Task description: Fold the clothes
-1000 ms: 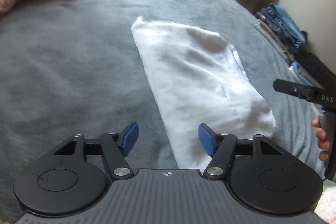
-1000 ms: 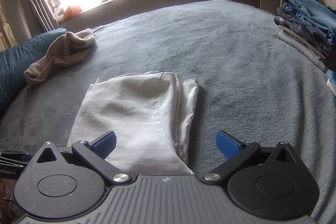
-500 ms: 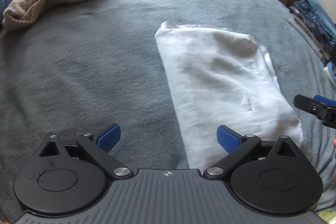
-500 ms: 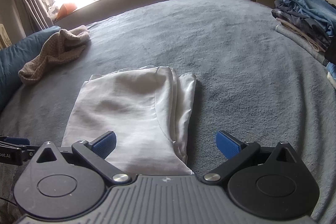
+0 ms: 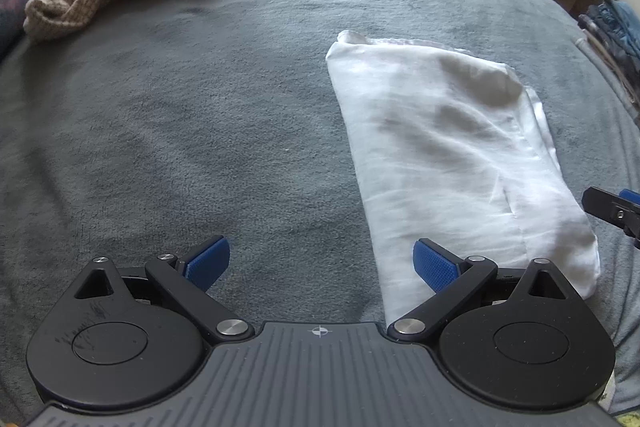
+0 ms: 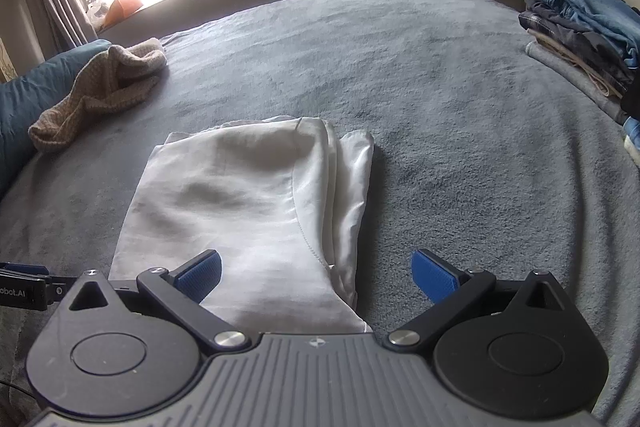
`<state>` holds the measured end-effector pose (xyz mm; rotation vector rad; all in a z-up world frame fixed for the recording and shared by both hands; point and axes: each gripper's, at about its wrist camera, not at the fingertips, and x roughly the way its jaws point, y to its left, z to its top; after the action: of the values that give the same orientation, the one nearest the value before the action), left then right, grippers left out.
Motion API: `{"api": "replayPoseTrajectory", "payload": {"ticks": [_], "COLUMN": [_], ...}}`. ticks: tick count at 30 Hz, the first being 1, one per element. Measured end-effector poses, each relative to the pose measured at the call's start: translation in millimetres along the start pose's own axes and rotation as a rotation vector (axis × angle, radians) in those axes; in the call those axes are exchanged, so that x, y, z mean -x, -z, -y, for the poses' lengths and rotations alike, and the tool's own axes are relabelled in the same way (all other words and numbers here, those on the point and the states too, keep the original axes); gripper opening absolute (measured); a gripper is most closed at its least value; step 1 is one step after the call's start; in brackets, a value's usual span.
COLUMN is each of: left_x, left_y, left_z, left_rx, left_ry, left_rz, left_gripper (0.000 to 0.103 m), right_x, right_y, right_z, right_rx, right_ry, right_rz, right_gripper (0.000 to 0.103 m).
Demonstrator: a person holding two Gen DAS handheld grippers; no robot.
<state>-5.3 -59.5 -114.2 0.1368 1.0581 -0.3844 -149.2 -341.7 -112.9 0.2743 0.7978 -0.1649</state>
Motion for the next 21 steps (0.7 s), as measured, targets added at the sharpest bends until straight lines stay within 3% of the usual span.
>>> {"api": "replayPoseTrajectory", "payload": {"ticks": [21], "left_x": [-5.4], "left_y": [1.0], "left_z": [0.3], "left_rx": [-0.014], "left_ry": [-0.062], "left_rz": [-0.015], "left_gripper": [0.099], "right_x": [-5.8], "right_y": [-0.3], "right_z": [-1.0], "right_rx": [0.015], "right_ry": [0.032], "right_rz": [-0.032], "right_gripper": [0.103]}}
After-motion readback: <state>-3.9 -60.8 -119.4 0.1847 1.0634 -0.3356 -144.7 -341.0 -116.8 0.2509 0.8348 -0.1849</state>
